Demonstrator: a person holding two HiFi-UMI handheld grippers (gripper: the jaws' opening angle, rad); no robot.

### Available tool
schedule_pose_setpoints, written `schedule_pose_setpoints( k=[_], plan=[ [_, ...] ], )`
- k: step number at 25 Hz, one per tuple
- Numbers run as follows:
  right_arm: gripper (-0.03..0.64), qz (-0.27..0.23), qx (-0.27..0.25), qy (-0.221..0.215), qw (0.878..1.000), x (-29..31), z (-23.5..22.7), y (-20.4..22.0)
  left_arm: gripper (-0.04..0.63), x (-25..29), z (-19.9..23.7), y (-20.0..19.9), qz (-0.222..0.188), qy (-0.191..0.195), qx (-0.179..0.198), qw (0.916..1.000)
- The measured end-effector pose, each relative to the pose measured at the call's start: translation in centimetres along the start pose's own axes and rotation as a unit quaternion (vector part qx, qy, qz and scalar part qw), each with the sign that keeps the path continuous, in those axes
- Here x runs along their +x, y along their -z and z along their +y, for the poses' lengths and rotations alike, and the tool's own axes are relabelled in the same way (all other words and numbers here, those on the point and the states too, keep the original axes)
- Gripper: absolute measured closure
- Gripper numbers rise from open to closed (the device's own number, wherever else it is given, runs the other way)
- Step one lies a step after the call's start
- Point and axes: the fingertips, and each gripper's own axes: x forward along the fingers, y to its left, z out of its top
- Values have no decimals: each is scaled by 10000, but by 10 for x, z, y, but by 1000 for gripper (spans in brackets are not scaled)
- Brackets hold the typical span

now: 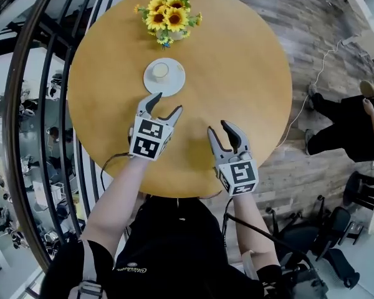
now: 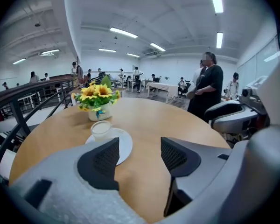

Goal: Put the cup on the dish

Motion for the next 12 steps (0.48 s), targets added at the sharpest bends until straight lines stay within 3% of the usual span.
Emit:
schedule_pose_setpoints(
  k=[3, 6, 12],
  plan=[
    [465, -209, -17, 2, 9998, -10, 1, -20, 374, -14, -37, -17, -94, 345, 78, 9993],
    [465, -352, -63, 39, 9994, -20, 0, -38, 399, -28, -67, -34, -174, 582, 316, 9977],
    [502, -487, 170, 67, 9986, -42, 1, -62, 428, -52, -96, -63, -404, 582, 619, 9956]
  ],
)
